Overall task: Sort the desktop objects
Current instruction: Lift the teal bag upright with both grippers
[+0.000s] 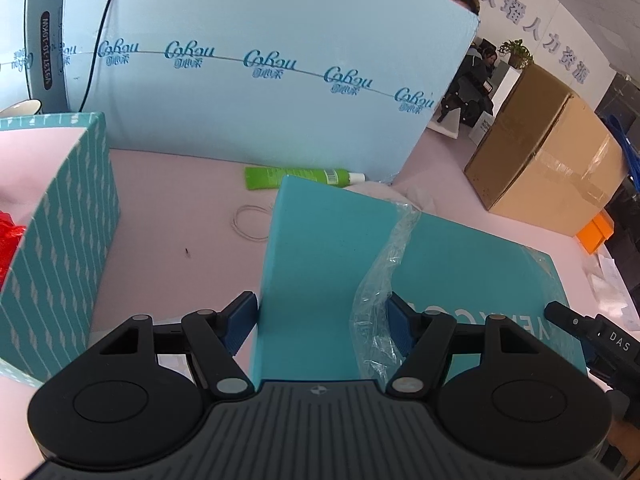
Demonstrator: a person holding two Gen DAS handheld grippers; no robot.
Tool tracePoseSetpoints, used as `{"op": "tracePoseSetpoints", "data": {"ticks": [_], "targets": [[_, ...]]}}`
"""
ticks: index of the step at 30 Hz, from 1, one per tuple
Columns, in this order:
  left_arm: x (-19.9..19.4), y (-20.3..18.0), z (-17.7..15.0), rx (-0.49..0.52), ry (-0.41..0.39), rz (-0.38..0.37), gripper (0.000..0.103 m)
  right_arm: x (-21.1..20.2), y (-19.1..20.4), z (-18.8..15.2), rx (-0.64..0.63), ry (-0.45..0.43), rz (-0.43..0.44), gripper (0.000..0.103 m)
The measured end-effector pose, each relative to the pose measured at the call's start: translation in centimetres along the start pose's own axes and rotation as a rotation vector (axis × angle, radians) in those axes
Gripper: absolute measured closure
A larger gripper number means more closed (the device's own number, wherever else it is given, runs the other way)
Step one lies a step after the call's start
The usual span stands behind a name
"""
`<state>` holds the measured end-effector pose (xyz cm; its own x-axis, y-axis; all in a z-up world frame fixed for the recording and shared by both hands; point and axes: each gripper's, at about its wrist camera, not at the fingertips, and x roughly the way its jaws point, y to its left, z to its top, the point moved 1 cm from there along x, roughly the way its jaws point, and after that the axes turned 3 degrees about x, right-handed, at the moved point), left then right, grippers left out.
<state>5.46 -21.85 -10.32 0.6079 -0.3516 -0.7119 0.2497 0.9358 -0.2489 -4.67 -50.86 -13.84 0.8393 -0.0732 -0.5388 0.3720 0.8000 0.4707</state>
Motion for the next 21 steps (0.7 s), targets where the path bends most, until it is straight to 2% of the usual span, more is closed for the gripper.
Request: {"op": "tracePoseSetpoints", "data": {"ticks": [21], "targets": [[-4.5,2.6,2.0,-0.037,-0.096,0.009,0.039,-0.8,4.7,1.4,-0.040,-0.056,0.058,0.025]]}}
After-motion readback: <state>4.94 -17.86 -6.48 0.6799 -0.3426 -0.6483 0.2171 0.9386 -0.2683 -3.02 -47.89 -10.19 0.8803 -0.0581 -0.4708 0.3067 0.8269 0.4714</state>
